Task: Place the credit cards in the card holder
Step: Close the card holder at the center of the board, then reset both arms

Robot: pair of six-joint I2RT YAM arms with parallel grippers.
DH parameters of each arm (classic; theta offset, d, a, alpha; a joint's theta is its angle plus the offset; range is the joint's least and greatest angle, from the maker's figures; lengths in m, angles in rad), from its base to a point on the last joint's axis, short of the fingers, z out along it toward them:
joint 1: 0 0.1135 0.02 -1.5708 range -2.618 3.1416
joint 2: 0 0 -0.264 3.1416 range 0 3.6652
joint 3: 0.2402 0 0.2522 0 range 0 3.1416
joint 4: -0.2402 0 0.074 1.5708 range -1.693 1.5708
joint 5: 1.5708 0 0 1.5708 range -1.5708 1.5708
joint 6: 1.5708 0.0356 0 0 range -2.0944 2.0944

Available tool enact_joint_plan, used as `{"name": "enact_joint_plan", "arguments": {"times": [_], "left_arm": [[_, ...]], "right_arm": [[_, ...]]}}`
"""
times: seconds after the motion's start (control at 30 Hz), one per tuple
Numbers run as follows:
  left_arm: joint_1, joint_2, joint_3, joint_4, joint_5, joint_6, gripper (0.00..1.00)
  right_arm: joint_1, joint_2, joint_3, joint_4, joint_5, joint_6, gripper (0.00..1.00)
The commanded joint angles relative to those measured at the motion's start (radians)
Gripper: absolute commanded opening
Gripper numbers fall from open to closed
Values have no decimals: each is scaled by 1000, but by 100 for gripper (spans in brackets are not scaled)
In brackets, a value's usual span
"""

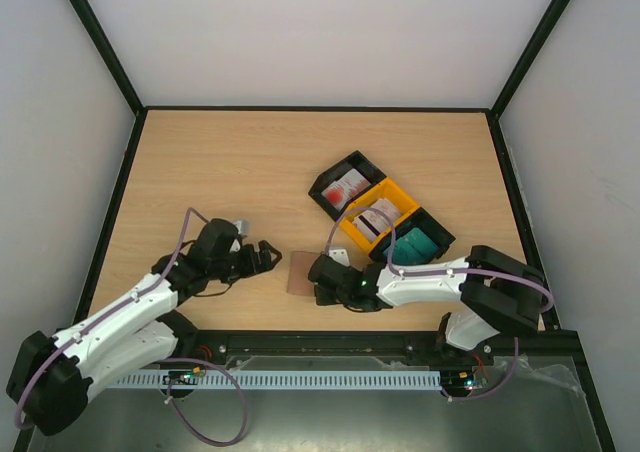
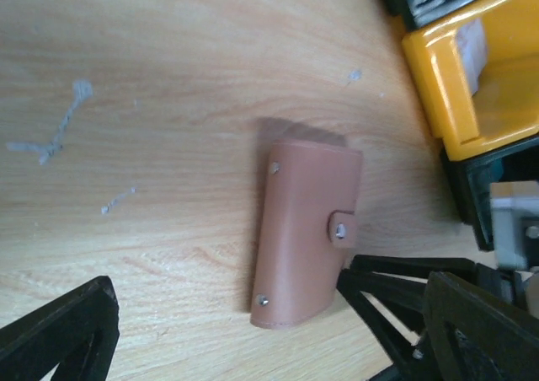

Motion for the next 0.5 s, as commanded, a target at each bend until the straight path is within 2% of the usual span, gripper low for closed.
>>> {"name": "enact_joint_plan", "arguments": {"times": [0.0,0.1,0.2,0.47], "left_arm": [[-3,-32,90,-133,-93,57,100],[-3,-64,129,-185,-149,77,100],[-2,-119,165,-207,-165,136,100],[-1,-305,319,-304,-373,202,100]], "right_arm": [[-13,23,37,-44,106,10,24],[-13,-49,48,-76,134,1,29],[-13,-170,48,-141,202,-2,39],[-13,-529,92,-438,517,-16,66]]}}
